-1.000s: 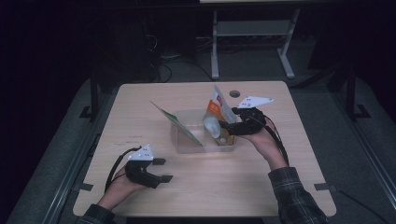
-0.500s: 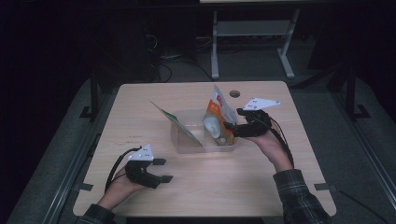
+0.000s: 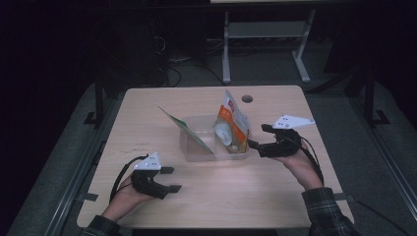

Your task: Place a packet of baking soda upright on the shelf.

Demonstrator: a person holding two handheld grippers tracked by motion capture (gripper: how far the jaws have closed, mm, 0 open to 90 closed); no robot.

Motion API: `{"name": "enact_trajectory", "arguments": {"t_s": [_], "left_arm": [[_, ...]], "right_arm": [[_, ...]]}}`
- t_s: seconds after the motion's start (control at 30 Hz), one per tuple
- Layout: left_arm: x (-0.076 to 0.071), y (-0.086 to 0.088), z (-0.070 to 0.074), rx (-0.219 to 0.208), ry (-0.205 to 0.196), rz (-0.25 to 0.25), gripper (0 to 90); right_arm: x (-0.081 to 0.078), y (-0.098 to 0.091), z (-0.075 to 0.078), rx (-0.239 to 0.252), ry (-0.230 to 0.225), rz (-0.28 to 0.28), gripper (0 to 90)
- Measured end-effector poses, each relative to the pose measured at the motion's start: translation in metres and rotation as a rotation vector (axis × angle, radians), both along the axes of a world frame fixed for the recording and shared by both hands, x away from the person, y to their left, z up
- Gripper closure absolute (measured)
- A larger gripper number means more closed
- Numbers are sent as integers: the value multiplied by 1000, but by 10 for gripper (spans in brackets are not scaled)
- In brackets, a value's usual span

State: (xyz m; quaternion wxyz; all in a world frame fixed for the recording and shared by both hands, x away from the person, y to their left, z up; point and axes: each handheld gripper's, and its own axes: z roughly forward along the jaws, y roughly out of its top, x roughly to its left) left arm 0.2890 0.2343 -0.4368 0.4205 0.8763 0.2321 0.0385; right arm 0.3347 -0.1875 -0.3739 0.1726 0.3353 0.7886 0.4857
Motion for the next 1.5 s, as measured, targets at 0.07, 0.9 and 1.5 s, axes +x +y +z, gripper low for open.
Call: {"name": "enact_trajectory", "arguments": {"t_s": [0.07, 0.9, 1.5], "left_arm": [[0, 0, 0, 5, -11, -5, 257], [-23, 15, -9, 54, 11, 22, 195], [-23, 13, -18, 106, 23, 9, 188]], "right_arm": [[-5, -3, -4, -2, -4, 3, 202], [-66, -8, -68, -134, 115, 57, 148], [-78, -13, -78, -195, 137, 50, 146]]}}
